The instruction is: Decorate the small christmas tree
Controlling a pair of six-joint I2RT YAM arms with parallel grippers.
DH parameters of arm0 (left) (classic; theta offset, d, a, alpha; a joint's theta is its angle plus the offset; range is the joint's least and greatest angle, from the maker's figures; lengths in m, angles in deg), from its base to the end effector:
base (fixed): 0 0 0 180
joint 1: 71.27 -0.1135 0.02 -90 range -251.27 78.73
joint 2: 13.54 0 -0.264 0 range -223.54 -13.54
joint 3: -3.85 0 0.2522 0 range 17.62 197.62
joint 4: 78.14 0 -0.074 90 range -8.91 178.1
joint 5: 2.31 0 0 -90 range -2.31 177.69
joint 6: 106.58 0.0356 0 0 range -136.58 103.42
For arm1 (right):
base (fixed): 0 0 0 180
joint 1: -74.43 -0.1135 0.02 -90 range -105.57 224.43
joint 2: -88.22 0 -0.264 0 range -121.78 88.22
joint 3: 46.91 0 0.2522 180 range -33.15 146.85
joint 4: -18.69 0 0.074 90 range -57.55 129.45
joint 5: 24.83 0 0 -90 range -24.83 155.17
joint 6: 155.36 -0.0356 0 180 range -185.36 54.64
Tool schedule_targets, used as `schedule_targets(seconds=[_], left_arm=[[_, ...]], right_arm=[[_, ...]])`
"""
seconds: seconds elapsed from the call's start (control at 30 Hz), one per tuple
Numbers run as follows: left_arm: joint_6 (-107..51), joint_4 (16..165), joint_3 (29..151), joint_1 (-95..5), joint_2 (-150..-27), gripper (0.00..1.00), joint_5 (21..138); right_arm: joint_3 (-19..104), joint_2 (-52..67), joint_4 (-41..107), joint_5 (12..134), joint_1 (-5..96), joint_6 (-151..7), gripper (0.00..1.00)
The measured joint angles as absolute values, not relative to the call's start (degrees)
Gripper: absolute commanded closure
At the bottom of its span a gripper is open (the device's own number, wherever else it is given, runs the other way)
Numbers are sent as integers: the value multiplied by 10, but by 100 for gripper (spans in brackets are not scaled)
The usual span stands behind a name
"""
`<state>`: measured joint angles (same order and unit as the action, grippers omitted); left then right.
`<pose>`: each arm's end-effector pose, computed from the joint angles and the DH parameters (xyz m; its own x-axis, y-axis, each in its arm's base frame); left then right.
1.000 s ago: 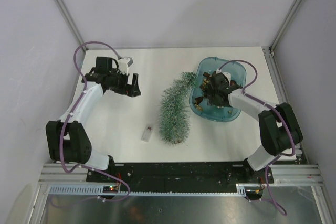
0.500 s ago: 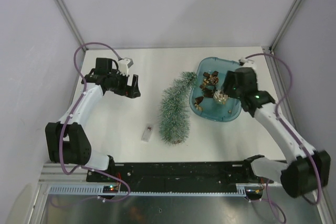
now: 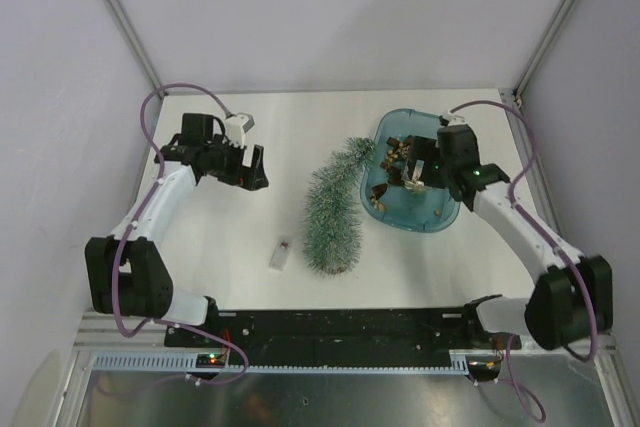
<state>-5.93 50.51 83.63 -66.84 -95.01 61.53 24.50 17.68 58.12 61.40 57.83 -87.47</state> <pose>0.2945 -0.0386 0.2825 -0.7213 0.2223 -0.6560 0.4751 0.8479 -0.2351 0.2593 0.0749 0.2980 -0.6422 0.2005 -0.7399 0.0064 0.9666 0.2563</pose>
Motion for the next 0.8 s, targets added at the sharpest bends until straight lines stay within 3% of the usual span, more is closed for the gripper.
schedule_targets(seconds=[0.33, 0.8], left_arm=[[-54, 507, 825, -668, -939, 0, 616], [-49, 512, 820, -668, -937, 0, 620]], right_arm=[[260, -19, 546, 564, 577, -846, 1], [266, -39, 596, 538, 556, -833, 1]])
